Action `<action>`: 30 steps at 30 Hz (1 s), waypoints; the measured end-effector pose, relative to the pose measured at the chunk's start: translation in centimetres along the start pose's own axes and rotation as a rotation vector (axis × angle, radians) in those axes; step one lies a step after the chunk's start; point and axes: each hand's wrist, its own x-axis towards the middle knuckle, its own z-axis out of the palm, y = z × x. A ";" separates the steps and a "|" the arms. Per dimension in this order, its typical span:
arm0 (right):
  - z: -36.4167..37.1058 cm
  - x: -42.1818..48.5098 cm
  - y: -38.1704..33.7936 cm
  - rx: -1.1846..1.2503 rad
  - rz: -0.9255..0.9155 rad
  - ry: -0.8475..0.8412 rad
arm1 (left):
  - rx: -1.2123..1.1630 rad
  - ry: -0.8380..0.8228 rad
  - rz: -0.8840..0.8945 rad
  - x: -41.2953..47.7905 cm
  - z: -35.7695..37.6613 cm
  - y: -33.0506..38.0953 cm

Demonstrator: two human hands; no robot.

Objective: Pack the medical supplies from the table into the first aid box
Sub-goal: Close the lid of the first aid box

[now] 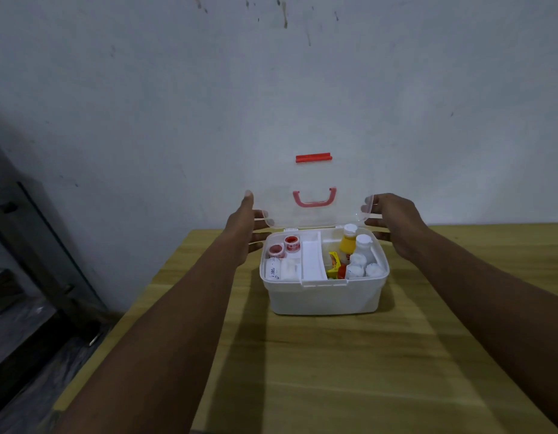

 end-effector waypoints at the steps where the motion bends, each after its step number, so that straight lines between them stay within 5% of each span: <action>1: -0.3 -0.4 0.0 0.003 0.000 -0.002 | 0.013 0.001 0.015 -0.2 -0.2 -0.1; 11: -2.8 -2.6 2.1 -0.091 -0.142 -0.059 | -0.075 0.065 0.068 -2.4 -0.9 -2.8; 17: -3.1 -3.3 3.4 -0.208 -0.273 -0.054 | 0.106 -0.019 0.128 -3.5 -2.3 -3.7; 23: -1.5 -5.2 2.0 -0.722 -0.382 -0.300 | 0.358 -0.082 0.214 -4.1 -0.3 -3.6; 30: -0.5 -5.3 2.0 -0.969 -0.384 -0.371 | 0.391 -0.171 0.155 -4.3 -0.7 -3.5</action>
